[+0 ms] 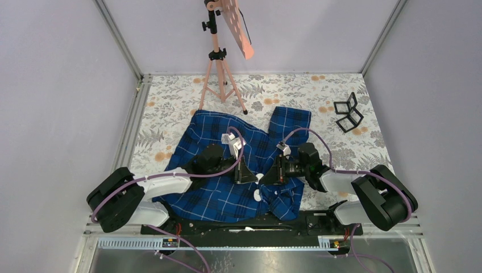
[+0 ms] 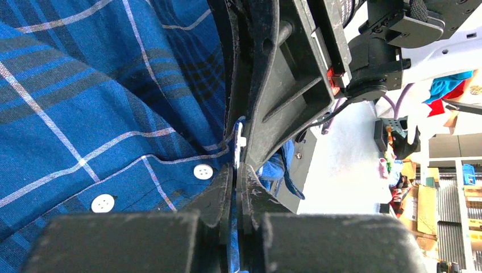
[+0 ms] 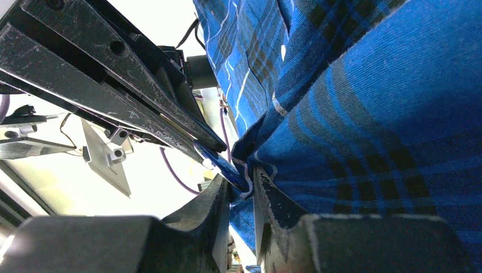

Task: Pin the brooch onto the clothing

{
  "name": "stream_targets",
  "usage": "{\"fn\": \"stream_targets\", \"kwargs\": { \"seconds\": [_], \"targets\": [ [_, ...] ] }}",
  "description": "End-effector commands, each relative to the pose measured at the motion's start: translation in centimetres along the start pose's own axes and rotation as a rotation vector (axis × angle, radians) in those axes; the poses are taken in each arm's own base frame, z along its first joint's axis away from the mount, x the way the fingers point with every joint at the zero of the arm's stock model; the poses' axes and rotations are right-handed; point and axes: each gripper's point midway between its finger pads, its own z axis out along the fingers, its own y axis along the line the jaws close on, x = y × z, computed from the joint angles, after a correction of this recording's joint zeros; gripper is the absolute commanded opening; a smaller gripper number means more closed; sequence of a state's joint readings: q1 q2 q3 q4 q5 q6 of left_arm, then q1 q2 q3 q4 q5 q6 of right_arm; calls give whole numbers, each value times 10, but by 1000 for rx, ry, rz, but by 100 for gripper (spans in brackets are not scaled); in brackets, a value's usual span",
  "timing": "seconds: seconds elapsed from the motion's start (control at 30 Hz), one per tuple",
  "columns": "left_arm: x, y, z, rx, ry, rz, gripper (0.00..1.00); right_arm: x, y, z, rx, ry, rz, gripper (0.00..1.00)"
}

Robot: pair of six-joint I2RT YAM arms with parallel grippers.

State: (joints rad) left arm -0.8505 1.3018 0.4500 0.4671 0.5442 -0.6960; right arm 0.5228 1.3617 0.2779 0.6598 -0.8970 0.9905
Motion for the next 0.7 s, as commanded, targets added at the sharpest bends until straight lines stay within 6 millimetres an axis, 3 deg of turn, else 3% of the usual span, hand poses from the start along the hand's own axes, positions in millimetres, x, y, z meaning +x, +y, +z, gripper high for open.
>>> {"fn": "stream_targets", "kwargs": {
  "seconds": [0.0,0.43,0.67],
  "targets": [
    [-18,-79,-11,287,-29,144,0,-48,-25,-1,117,-250,29,12],
    [-24,-41,-4,110,-72,39,0,-48,-20,-5,96,-255,1,12],
    [-24,-29,0,67,-72,-15,0,-44,1,-8,38,-221,-90,17]
  ]
}}
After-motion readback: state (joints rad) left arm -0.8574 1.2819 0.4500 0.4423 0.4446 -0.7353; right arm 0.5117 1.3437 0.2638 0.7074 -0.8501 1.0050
